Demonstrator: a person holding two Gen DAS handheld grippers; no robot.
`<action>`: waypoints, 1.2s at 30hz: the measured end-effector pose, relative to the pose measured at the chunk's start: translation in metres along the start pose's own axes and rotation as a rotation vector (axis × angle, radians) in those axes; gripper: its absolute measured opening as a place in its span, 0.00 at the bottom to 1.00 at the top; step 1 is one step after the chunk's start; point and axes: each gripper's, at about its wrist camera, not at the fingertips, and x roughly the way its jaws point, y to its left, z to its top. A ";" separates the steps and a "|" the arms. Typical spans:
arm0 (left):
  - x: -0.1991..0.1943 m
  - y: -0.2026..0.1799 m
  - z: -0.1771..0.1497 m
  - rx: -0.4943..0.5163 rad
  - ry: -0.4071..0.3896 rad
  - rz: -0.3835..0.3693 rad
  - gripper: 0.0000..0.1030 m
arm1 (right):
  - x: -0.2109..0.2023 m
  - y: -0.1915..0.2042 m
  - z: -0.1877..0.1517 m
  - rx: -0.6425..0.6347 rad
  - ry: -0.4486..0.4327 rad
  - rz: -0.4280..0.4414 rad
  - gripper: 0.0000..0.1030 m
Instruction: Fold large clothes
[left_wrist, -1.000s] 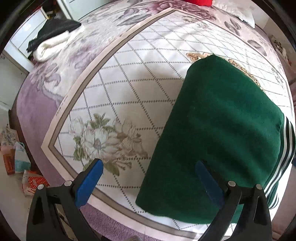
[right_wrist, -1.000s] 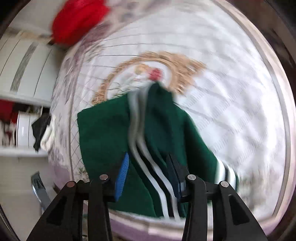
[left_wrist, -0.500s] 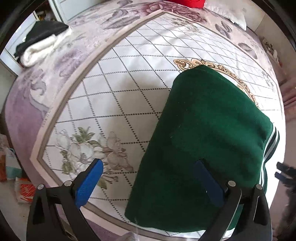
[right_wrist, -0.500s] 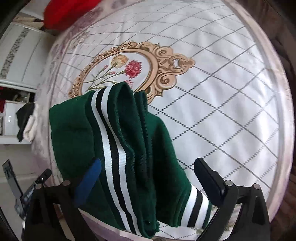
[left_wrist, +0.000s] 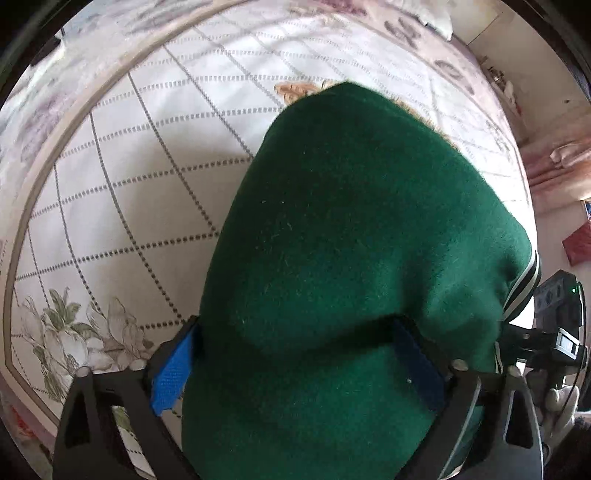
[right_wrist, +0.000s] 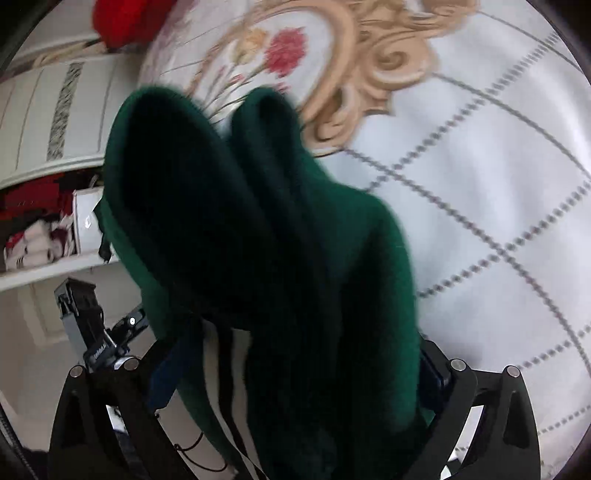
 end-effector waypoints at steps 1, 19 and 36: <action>-0.004 -0.001 0.000 0.008 -0.017 0.004 0.83 | 0.004 0.002 -0.002 0.011 -0.002 0.027 0.74; -0.028 0.005 0.047 0.120 0.008 -0.111 0.75 | -0.016 0.026 -0.009 0.123 -0.088 0.064 0.42; 0.001 0.012 0.050 0.135 0.056 -0.324 0.88 | -0.001 0.019 -0.011 0.231 -0.091 0.059 0.56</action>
